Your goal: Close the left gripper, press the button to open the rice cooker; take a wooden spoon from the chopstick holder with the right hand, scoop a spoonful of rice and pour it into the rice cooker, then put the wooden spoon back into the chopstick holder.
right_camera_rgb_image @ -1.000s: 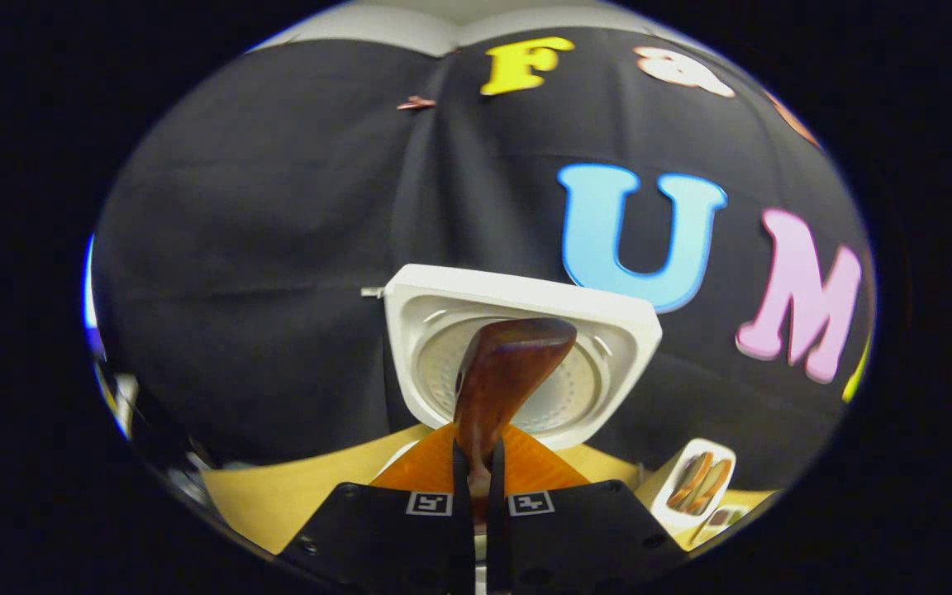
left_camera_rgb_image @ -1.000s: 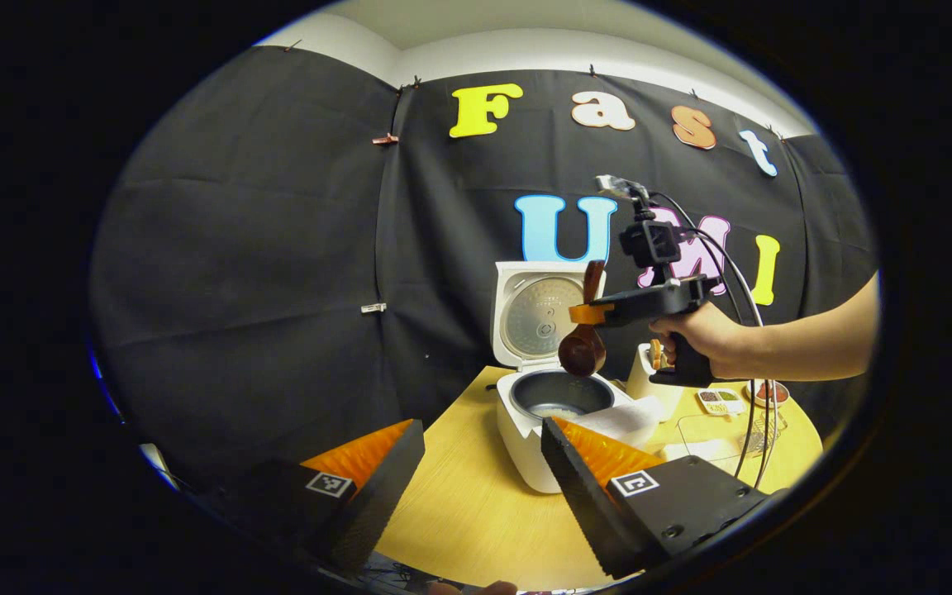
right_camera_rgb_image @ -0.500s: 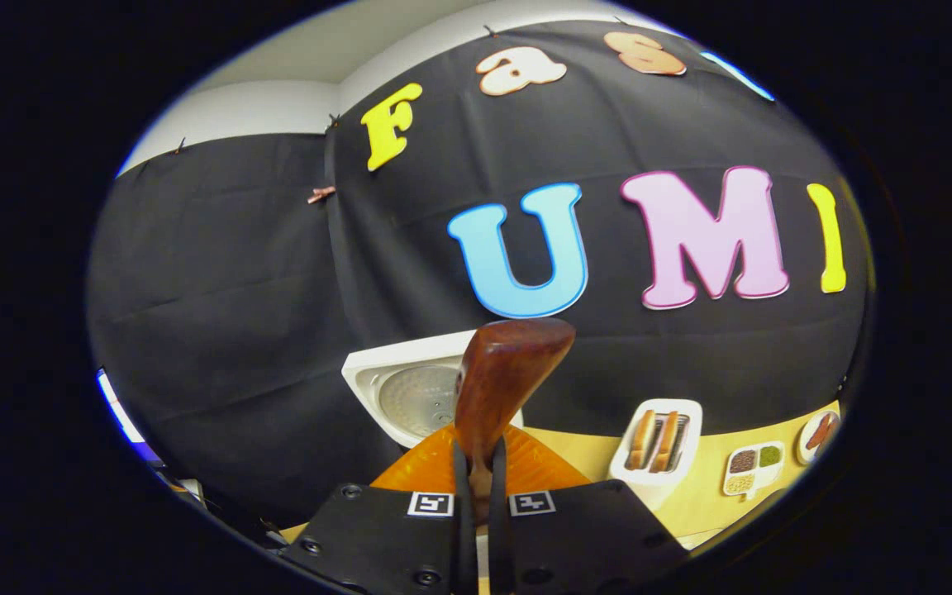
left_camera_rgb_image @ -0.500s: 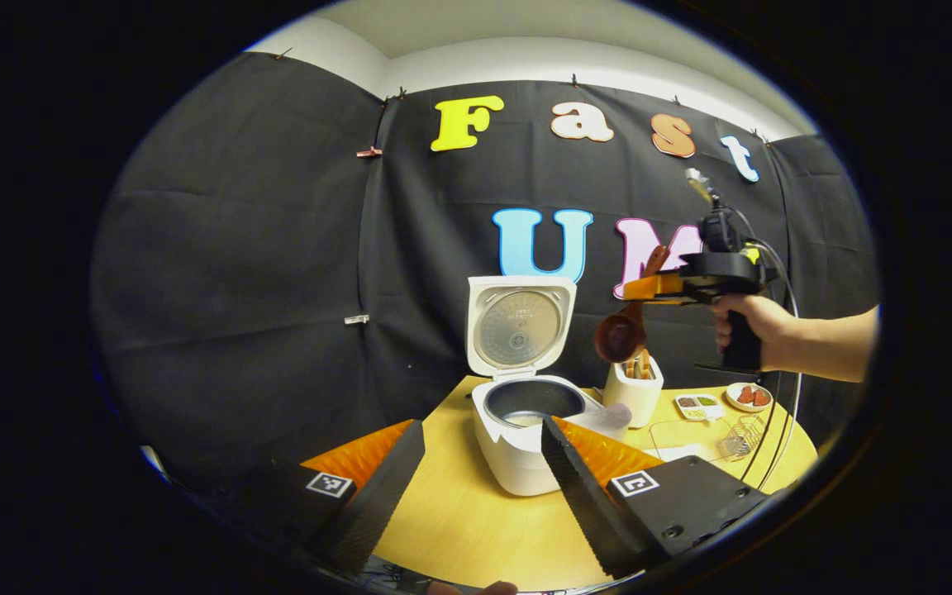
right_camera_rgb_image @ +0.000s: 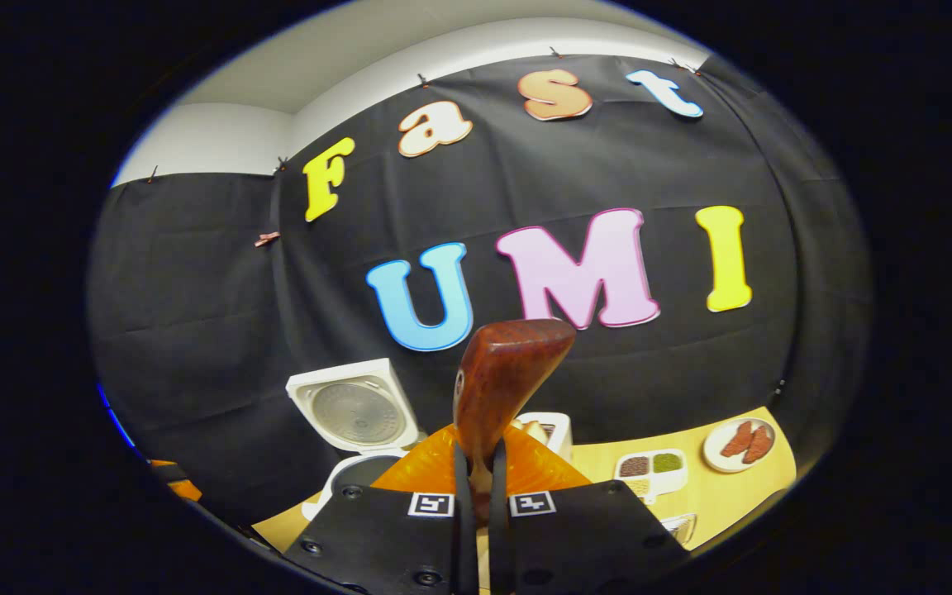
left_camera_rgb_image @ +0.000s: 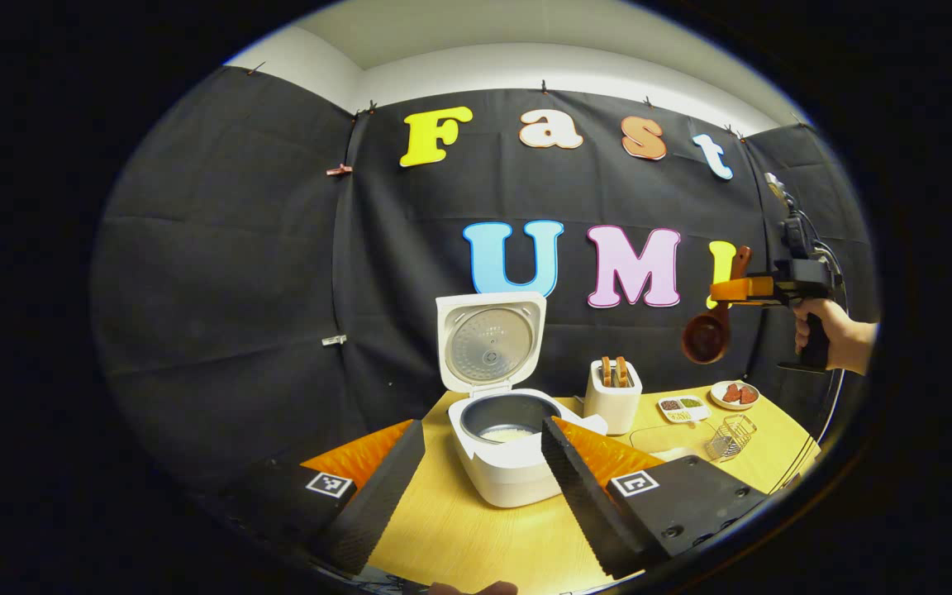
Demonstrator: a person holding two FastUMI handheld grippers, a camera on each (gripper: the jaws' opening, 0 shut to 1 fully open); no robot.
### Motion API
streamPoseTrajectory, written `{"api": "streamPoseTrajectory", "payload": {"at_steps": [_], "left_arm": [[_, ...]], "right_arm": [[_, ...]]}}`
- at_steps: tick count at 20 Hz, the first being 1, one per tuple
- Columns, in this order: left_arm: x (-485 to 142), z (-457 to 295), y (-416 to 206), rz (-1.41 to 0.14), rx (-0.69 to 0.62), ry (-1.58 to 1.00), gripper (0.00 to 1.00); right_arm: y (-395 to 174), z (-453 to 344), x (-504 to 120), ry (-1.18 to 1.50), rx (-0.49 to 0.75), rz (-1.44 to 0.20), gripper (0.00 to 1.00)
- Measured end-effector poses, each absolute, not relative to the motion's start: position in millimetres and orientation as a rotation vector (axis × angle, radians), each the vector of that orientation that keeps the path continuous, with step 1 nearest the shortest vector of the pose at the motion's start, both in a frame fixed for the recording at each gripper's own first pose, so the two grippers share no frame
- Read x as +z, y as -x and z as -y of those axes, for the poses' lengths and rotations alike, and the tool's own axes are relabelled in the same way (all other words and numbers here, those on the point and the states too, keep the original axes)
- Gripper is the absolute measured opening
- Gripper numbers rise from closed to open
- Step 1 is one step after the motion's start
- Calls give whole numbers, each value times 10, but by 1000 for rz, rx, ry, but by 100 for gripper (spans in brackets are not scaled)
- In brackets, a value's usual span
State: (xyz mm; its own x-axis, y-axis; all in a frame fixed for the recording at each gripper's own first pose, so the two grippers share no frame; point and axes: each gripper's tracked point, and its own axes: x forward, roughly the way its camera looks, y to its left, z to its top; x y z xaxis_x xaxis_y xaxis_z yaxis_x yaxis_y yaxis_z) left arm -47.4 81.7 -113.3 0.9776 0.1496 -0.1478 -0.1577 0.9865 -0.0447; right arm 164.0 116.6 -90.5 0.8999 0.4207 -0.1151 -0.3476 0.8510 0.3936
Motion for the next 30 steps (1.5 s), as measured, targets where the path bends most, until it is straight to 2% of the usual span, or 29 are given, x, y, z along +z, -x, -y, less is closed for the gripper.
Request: {"api": "streamPoseTrajectory", "payload": {"at_steps": [7, 11, 22, 28, 30], "left_arm": [[-1086, -543, 389, -127, 105, 79, 98], [-1095, -459, 395, -148, 120, 82, 98], [-990, -379, 505, -186, 209, 72, 98], [-1005, -387, 534, -199, 226, 72, 98], [-958, -395, 539, -190, 225, 70, 98]], "right_arm": [[-1519, 78, -1875, -337, 186, -311, 10], [-1587, 383, -2526, -359, 120, -403, 10], [-1847, 238, -3784, -405, 116, -573, 10], [-1880, 209, -4089, -406, 116, -648, 11], [-1881, 228, -4179, -429, 106, -678, 14]]}}
